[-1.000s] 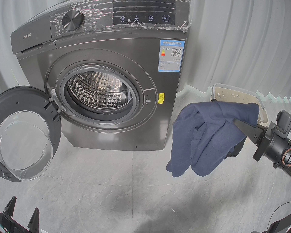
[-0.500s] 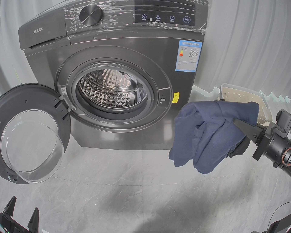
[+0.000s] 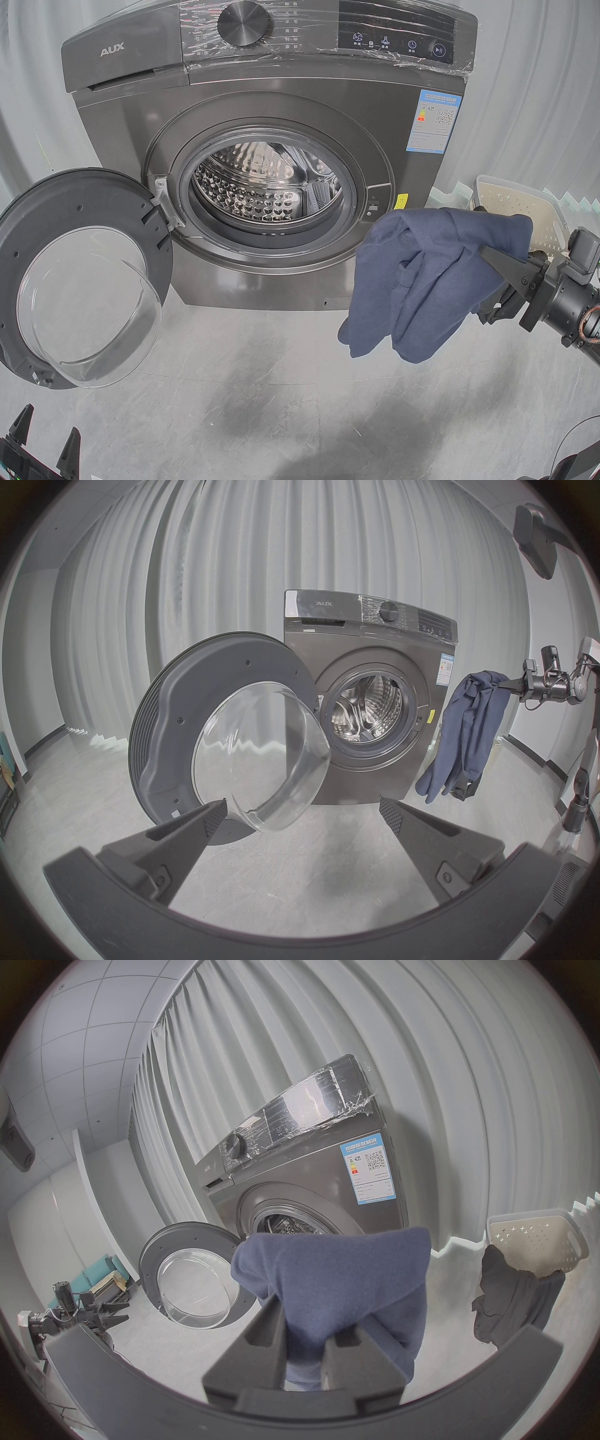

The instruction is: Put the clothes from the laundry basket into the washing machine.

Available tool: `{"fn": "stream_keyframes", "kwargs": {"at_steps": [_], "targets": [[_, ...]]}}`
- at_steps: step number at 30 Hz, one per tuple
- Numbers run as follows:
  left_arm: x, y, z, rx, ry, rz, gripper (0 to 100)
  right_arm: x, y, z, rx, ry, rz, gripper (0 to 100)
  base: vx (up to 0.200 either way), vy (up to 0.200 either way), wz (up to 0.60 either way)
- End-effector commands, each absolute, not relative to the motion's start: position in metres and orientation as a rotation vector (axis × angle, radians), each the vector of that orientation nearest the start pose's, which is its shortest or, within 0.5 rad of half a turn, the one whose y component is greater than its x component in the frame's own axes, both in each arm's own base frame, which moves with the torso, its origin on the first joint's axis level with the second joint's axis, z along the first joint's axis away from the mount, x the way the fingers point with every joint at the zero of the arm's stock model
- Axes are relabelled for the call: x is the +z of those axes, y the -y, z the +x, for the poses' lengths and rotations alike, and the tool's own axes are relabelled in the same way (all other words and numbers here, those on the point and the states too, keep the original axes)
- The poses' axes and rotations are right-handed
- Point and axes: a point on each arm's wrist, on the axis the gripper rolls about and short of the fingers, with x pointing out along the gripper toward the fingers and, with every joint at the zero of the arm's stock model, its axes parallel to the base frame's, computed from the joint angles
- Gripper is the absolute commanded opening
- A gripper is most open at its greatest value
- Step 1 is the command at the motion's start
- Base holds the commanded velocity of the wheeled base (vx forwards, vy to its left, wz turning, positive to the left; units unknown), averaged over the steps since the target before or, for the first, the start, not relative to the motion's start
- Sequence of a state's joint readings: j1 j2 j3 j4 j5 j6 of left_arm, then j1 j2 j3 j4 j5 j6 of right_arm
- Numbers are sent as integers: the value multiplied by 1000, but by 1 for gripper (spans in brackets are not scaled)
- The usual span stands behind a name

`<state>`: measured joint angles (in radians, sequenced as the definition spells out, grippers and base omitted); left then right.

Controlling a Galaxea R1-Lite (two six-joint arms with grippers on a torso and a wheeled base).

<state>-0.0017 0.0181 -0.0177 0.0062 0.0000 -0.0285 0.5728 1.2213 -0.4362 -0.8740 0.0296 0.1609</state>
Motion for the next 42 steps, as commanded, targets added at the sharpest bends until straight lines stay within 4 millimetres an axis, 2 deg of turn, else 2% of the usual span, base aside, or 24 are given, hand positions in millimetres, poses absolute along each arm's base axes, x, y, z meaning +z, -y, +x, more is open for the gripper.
{"fn": "stream_keyframes", "kwargs": {"at_steps": [1, 4, 13, 42], "targets": [[76, 0, -23, -1, -5, -29, 100, 221, -96, 148, 610, 37, 180, 0, 0, 0, 0], [76, 0, -23, -1, -5, -29, 100, 220, -96, 148, 610, 35, 179, 0, 0, 0, 0], [76, 0, -23, -1, -5, -29, 100, 220, -96, 148, 610, 35, 179, 0, 0, 200, 0], [76, 0, -23, 0, -3, -14, 100, 222, -97, 146, 619, 36, 212, 0, 0, 0, 0]]}}
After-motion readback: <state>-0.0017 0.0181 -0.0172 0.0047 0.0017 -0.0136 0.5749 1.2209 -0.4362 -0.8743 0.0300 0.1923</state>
